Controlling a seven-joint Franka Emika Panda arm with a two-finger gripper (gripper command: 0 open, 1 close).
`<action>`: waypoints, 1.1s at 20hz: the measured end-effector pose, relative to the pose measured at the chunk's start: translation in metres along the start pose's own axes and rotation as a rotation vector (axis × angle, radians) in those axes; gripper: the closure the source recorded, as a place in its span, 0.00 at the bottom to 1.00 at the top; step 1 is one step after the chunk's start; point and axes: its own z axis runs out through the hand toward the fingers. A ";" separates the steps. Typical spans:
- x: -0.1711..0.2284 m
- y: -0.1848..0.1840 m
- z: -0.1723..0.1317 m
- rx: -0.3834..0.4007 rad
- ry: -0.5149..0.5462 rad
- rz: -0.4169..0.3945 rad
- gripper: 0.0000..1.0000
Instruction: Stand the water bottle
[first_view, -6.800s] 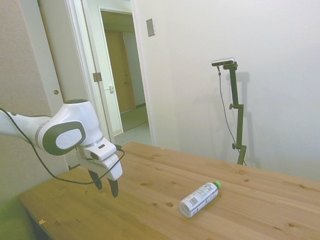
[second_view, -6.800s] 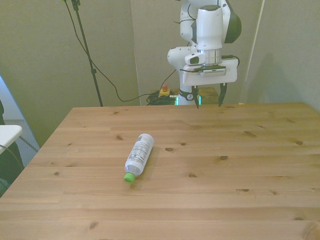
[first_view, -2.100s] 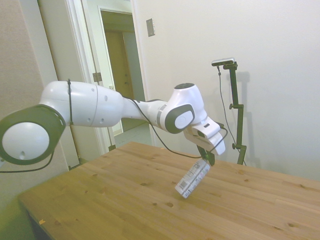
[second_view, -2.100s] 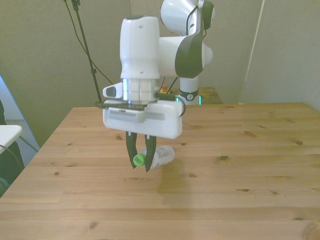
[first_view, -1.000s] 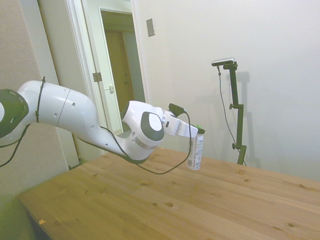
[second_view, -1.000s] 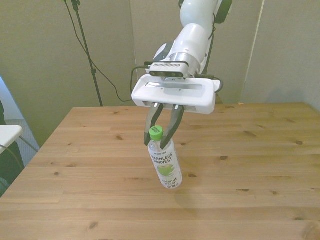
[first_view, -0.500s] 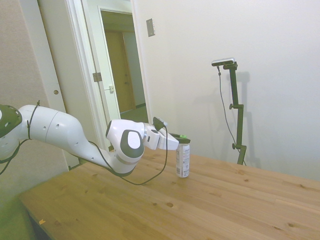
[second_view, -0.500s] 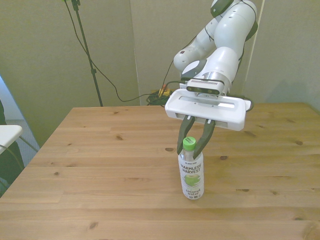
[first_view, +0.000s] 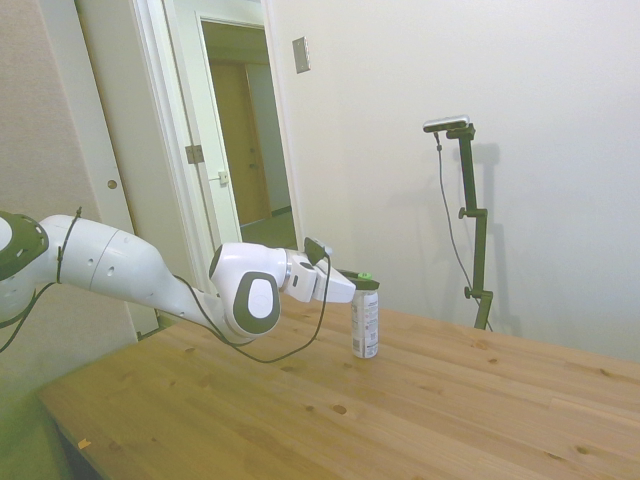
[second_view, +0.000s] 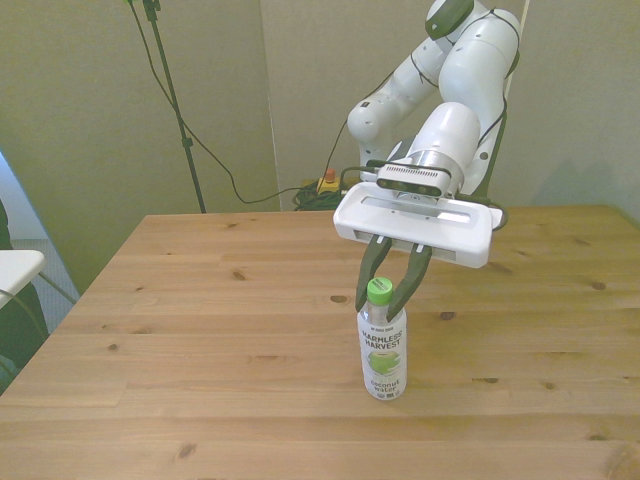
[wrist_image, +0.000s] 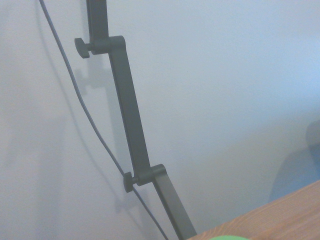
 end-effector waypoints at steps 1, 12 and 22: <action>0.000 0.000 0.000 0.000 0.000 -0.002 0.00; 0.000 0.001 0.000 -0.003 -0.006 -0.012 0.00; 0.031 -0.011 -0.031 0.010 -0.081 -0.005 0.00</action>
